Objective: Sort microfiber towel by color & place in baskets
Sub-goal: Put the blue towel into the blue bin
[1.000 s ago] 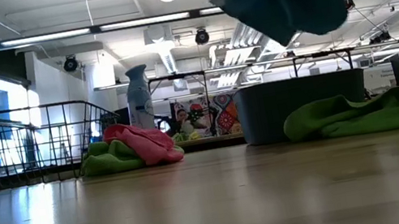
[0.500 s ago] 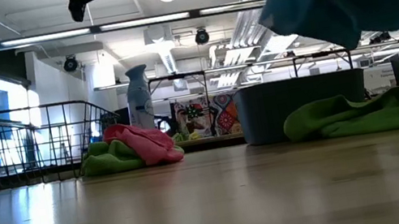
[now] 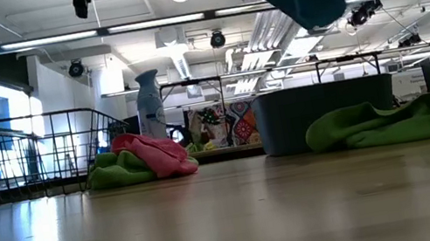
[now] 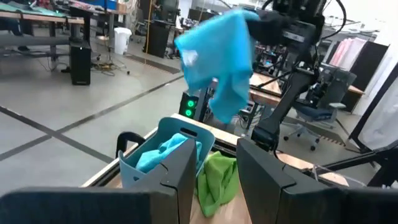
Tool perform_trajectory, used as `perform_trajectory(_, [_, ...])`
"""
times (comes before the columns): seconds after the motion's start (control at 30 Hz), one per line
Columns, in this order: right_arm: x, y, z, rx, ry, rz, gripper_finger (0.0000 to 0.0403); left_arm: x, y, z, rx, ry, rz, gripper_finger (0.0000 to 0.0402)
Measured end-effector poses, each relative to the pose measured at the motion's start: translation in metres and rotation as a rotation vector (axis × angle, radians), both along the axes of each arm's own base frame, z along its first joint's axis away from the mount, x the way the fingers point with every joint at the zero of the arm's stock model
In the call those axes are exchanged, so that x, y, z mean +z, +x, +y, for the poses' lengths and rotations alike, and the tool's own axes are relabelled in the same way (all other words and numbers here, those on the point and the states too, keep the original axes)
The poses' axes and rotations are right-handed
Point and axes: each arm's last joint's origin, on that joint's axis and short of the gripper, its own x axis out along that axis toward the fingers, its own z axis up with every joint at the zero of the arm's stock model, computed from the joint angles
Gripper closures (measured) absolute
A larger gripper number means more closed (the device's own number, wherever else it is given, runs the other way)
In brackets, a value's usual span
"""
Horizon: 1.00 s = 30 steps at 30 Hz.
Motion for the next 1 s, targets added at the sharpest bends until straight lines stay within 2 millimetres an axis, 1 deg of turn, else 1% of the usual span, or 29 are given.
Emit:
perform_trajectory(0.07, [-0.001, 0.009, -0.011, -0.057, -0.031, 0.016, 0.0403, 0.000, 0.000, 0.000, 0.001, -0.001, 0.002, 0.0298])
perform_trajectory(0.17, [-0.008, 0.022, -0.032, -0.127, -0.023, 0.055, 0.0403, 0.000, 0.000, 0.000, 0.003, -0.001, 0.001, 0.0298])
perform_trajectory(0.33, [-0.023, 0.033, -0.068, -0.346, 0.062, 0.060, 0.0403, 0.000, 0.000, 0.001, 0.017, -0.001, 0.002, 0.0298])
perform_trajectory(0.4, [-0.029, 0.035, -0.081, -0.389, 0.109, 0.039, 0.0403, 0.000, 0.000, 0.001, 0.027, -0.001, 0.002, 0.0298])
perform_trajectory(0.5, [-0.038, 0.039, -0.095, -0.426, 0.178, 0.019, 0.0403, 0.000, 0.000, 0.001, 0.031, -0.001, 0.002, 0.0298])
perform_trajectory(0.63, [-0.044, 0.043, -0.103, -0.435, 0.200, 0.034, 0.0403, 0.000, 0.000, 0.001, 0.034, -0.001, 0.002, 0.0298])
perform_trajectory(0.83, [-0.045, 0.042, -0.102, -0.436, 0.218, 0.025, 0.0403, 0.000, 0.000, 0.002, 0.056, 0.000, 0.002, 0.0298])
perform_trajectory(1.0, [-0.057, 0.038, -0.105, -0.425, 0.365, 0.048, 0.0403, 0.000, 0.000, 0.002, 0.058, 0.000, 0.003, 0.0298])
